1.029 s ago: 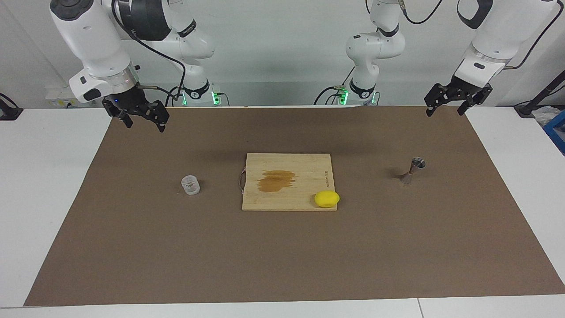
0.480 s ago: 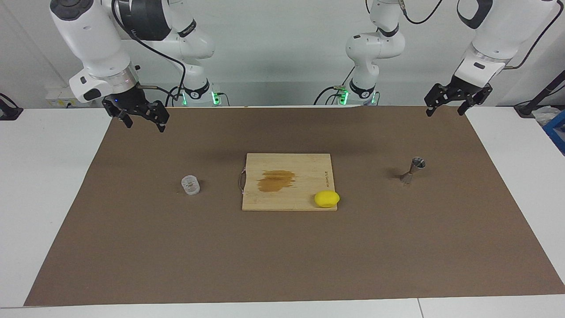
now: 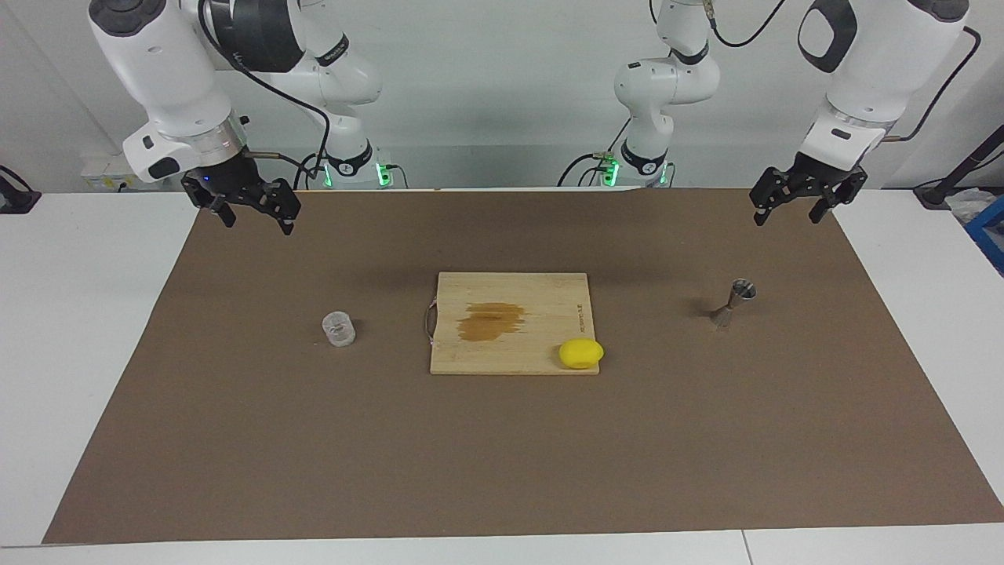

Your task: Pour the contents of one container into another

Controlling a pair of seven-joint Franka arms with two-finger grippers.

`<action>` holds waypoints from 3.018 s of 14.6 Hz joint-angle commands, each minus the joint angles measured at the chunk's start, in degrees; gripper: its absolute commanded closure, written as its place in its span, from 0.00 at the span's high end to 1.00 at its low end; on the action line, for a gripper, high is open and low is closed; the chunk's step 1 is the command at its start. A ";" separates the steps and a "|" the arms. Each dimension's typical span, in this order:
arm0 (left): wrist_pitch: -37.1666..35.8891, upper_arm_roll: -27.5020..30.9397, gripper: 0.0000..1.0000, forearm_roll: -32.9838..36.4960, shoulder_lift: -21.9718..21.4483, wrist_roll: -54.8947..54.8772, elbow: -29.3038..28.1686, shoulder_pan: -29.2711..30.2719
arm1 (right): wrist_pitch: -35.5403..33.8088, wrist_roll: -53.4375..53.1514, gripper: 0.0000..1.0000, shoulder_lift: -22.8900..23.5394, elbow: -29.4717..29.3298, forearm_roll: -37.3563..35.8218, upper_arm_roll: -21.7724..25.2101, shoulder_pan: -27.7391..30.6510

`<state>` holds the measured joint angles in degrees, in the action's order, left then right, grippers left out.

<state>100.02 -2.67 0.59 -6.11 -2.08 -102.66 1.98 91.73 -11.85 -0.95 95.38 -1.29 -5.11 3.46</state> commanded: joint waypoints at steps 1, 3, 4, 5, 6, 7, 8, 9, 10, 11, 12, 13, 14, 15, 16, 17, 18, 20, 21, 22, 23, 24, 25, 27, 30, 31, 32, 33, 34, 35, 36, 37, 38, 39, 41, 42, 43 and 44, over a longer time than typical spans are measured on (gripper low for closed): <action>5.43 0.12 1.00 0.20 -2.59 -0.11 -5.18 0.92 | 0.20 0.69 1.00 -0.55 0.77 0.41 -0.17 0.67; 10.35 0.03 1.00 0.20 -2.06 -0.03 -8.16 1.27 | 0.20 0.69 1.00 -0.55 0.77 0.41 -0.17 0.67; 12.55 0.03 1.00 0.20 -1.89 -0.11 -9.48 1.36 | 0.29 0.69 1.00 -0.55 0.69 0.41 -0.17 0.67; 14.05 0.03 1.00 0.20 -1.80 -0.20 -10.45 1.36 | 0.29 0.69 1.00 -0.55 0.77 0.41 -0.17 0.67; 15.19 0.03 1.00 0.20 -1.36 -0.20 -11.24 1.45 | 0.29 0.69 1.00 -0.55 0.77 0.41 -0.17 0.67; 16.42 -0.05 1.00 0.20 -0.23 -0.03 -11.60 1.36 | 0.29 0.69 1.00 -0.55 0.77 0.41 -0.17 0.67; 17.31 0.03 1.00 0.20 0.48 -0.02 -11.78 1.10 | 0.11 1.13 1.00 -0.55 0.77 0.41 -0.17 0.67; 18.62 -0.05 1.00 0.20 1.53 0.06 -12.30 0.75 | 0.20 1.04 1.00 -0.55 0.77 0.41 0.09 0.85; 20.11 -0.05 1.00 0.20 2.24 0.06 -13.17 0.57 | 0.20 0.87 1.00 -0.55 0.77 0.41 0.27 0.85; 22.04 -0.14 1.00 0.20 2.59 0.41 -14.05 0.22 | 0.20 0.78 1.00 -0.55 0.77 0.41 0.36 0.94; 22.84 -0.14 1.00 0.11 2.68 2.07 -13.80 0.04 | 0.20 0.78 1.00 -0.55 0.69 0.41 0.27 0.85; 22.42 -0.14 1.00 0.11 2.68 3.30 -13.89 -0.39 | 0.20 0.78 1.00 -0.55 0.77 0.41 0.27 0.76; 21.89 -0.05 1.00 0.11 2.68 3.40 -13.97 -0.57 | 0.11 0.78 1.00 -0.55 0.77 0.41 0.27 0.67; 21.28 -0.05 1.00 0.11 2.51 3.14 -14.15 -0.75 | -0.06 0.87 1.00 -0.64 0.77 0.41 0.27 0.59; 21.18 -0.14 1.00 0.11 2.42 3.31 -14.24 -0.66 | 0.02 1.04 1.00 -0.64 0.77 0.41 0.27 0.32; 21.36 -0.05 1.00 0.11 2.51 3.58 -14.24 -0.83 | 0.81 0.17 1.00 -0.55 0.77 0.41 0.10 0.06; 21.97 -0.14 1.00 0.11 2.51 3.23 -14.24 -0.84 | 0.99 0.34 1.00 -0.64 0.86 0.32 -0.16 -0.38; 21.63 -0.05 1.00 0.11 2.51 3.23 -14.24 -0.75 | 1.17 0.08 1.00 -0.64 0.86 0.32 -0.17 -0.64; 21.54 -0.05 1.00 0.11 2.51 3.23 -14.24 -0.75 | 1.95 0.08 1.00 -0.55 0.86 0.32 -0.17 -0.56; 21.45 -0.05 1.00 0.20 2.60 3.31 -14.06 -0.84 | 2.31 0.08 1.00 -0.64 0.95 0.32 -0.17 -0.56; 21.10 -0.14 1.00 0.72 2.68 3.40 -13.80 -1.62 | 2.40 0.08 1.00 -0.64 0.95 0.32 -0.17 -0.56; 20.14 -0.14 1.00 0.81 2.68 3.40 -13.19 -2.50 | 2.40 -0.27 1.00 -0.55 0.95 0.32 -0.17 -0.56; 18.39 -0.23 1.00 0.81 2.68 3.40 -13.01 -2.51 | 2.40 -2.01 1.00 -0.55 0.95 0.24 -0.17 -0.64; 17.40 -0.23 1.00 0.72 2.51 2.97 -13.27 -2.68 | 2.13 -3.88 1.00 -0.55 0.95 -0.03 -0.26 -0.65; 20.30 -0.23 1.00 -4.18 3.64 2.88 -12.57 -1.28 | 2.13 -3.62 1.00 -0.11 0.43 -0.03 -0.34 -0.65; 20.30 -0.23 1.00 -4.63 4.26 2.70 -12.05 -0.23 | 1.96 -3.70 1.00 0.24 -0.10 -0.55 -0.34 -0.73; 20.30 -0.23 1.00 -5.25 5.14 1.66 -11.34 0.74 | 1.78 -3.27 1.00 0.59 -0.71 -0.82 -0.34 -0.65; 20.22 -0.23 1.00 -7.60 5.93 -1.31 -10.03 1.79 | 1.61 -2.91 1.00 1.12 -1.42 -0.82 -0.34 -0.56; 20.22 -0.14 1.00 -10.41 6.63 -6.74 -8.89 3.11 | 1.43 -2.48 1.00 1.38 -2.47 -0.82 -0.43 -0.47; 20.04 -0.14 1.00 -12.44 7.07 -12.71 -8.01 4.68 | 1.08 -2.38 1.00 2.34 -3.96 -0.82 -0.43 -0.47; 19.95 -0.14 1.00 -14.20 7.86 -18.95 -7.21 5.83 | 0.12 -2.38 1.00 3.48 -5.62 -0.38 -0.43 -0.47; 19.52 -0.14 1.00 -15.26 8.39 -23.01 -6.77 6.54 | -1.11 -2.38 1.00 4.80 -7.21 -0.03 -0.43 -0.47; 18.99 -0.23 1.00 -16.23 8.92 -25.49 -6.42 7.50 | -1.21 -2.38 1.00 5.25 -7.57 -0.03 -0.61 -0.56; 18.81 -0.23 1.00 -18.07 9.53 -27.08 -6.24 8.38 | -0.77 -2.56 0.99 5.17 -6.88 0.06 -0.61 -0.64; 18.11 -0.23 1.00 -20.89 10.33 -31.46 -6.24 9.79 | -0.42 -2.65 0.99 4.38 -5.30 0.06 -0.61 -0.65; 16.89 -0.23 1.00 -22.46 10.50 -35.06 -6.15 10.84 | -0.76 -2.56 0.99 4.20 -4.77 0.06 -0.61 -0.73; 15.66 -0.23 1.00 -24.74 10.68 -39.62 -6.15 11.72 | -0.94 -2.56 0.99 3.41 -3.72 0.06 -0.61 -0.73; 14.60 -0.14 1.00 -26.33 10.77 -45.23 -6.06 12.51 | -0.59 -2.56 0.99 2.62 -2.49 0.06 -0.61 -0.73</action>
<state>117.94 -2.47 -22.16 3.75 -38.29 -110.38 12.24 91.64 -14.50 3.27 91.02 -1.33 -5.41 2.58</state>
